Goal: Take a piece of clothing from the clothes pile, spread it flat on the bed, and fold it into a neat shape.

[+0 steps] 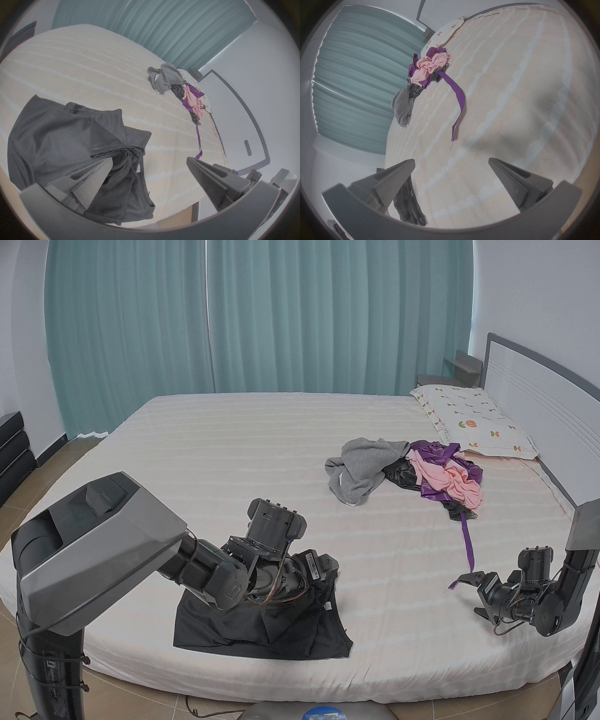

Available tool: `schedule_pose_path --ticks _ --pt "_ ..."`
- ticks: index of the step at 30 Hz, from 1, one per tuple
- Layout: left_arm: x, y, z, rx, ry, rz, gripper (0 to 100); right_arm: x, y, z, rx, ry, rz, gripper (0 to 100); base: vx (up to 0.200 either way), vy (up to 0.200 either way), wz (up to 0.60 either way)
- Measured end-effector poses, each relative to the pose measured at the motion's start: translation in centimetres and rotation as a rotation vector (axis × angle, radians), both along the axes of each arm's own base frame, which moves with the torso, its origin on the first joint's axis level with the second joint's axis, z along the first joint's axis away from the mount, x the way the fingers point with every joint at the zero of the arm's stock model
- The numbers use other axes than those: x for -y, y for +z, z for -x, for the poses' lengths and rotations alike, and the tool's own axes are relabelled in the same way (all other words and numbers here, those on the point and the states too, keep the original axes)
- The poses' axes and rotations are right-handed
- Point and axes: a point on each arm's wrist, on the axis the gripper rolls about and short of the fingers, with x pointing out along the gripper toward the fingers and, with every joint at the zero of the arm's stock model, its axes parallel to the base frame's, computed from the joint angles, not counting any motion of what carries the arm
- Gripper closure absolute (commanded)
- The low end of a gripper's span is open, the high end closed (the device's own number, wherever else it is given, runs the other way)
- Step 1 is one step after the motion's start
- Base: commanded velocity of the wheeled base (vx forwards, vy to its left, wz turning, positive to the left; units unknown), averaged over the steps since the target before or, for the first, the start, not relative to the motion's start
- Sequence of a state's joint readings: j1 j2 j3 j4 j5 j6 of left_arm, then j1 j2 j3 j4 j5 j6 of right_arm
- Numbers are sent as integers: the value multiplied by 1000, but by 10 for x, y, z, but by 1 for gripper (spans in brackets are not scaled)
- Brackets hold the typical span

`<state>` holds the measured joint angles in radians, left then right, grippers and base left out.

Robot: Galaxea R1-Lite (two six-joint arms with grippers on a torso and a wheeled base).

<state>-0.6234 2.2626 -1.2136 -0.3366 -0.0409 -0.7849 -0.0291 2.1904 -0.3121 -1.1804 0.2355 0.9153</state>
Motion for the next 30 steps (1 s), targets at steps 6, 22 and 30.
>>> schedule_pose_path --ticks 6,22,30 --pt "-19 11 2 -35 43 51 0 -2 1 1 3 7 3 0 0 0 0" --pt "-141 17 19 -271 293 320 0 -63 6 8 64 139 148 0 0 50 0" --pt "-177 17 18 -331 308 428 0 -105 7 3 -1 252 266 0 0 200 0"
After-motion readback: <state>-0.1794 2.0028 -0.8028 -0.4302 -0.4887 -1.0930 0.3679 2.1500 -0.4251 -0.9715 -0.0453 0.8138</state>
